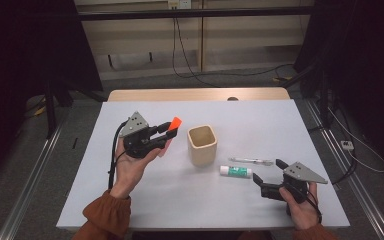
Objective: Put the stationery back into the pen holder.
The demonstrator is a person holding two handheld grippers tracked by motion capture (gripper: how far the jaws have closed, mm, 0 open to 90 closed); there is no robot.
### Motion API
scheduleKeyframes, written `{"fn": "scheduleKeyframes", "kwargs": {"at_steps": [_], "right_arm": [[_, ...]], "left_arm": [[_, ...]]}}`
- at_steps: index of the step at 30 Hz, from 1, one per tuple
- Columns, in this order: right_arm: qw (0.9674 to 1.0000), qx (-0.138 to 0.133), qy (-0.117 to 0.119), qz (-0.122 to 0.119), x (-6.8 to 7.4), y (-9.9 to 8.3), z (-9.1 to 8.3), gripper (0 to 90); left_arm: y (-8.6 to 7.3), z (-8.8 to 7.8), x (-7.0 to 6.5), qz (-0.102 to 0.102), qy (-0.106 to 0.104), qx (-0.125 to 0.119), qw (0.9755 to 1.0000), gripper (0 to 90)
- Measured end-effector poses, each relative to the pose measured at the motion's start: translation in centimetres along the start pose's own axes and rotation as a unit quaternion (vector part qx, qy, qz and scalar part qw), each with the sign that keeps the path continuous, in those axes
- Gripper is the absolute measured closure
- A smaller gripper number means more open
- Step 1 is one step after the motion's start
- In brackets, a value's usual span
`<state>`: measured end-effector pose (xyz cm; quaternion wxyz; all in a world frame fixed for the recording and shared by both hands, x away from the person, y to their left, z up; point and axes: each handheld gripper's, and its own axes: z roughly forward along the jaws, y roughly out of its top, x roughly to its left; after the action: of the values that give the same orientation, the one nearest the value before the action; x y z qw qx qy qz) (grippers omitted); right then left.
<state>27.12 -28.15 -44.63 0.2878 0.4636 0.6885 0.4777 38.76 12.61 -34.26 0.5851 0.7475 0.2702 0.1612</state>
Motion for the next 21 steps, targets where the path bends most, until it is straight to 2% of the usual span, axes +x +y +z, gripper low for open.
{"fn": "scheduleKeyframes", "kwargs": {"at_steps": [5, 12, 14, 15, 17, 21], "right_arm": [[1.0, 0.001, 0.0, 0.0, 0.0, 0.0, 0.1, 4.9], [1.0, 0.002, -0.001, -0.002, 0.0, 0.0, 0.1, 4.9], [1.0, 0.002, -0.002, -0.002, 0.0, 0.0, 0.1, 4.9], [1.0, 0.001, -0.001, -0.003, 0.0, 0.0, 0.1, 4.9], [1.0, 0.003, -0.002, -0.004, 0.1, 0.0, 0.1, 4.9], [1.0, 0.002, -0.003, -0.003, 0.1, 0.1, 0.1, 4.9]], "left_arm": [[0.5, 0.7, -0.5, 0.004, -0.006, -0.017, 0.9998, 67.2], [1.3, 1.4, -0.8, 0.011, -0.002, -0.043, 0.999, 67.1], [1.4, 1.7, -0.8, 0.005, -0.001, -0.051, 0.9987, 67.2], [1.3, 1.8, -0.8, -0.004, -0.002, -0.056, 0.9984, 67.2], [1.2, 2.2, -0.8, -0.005, 0.004, -0.056, 0.9984, 67.2], [1.3, 2.6, -0.7, -0.017, 0.001, -0.064, 0.9978, 67.2]]}}
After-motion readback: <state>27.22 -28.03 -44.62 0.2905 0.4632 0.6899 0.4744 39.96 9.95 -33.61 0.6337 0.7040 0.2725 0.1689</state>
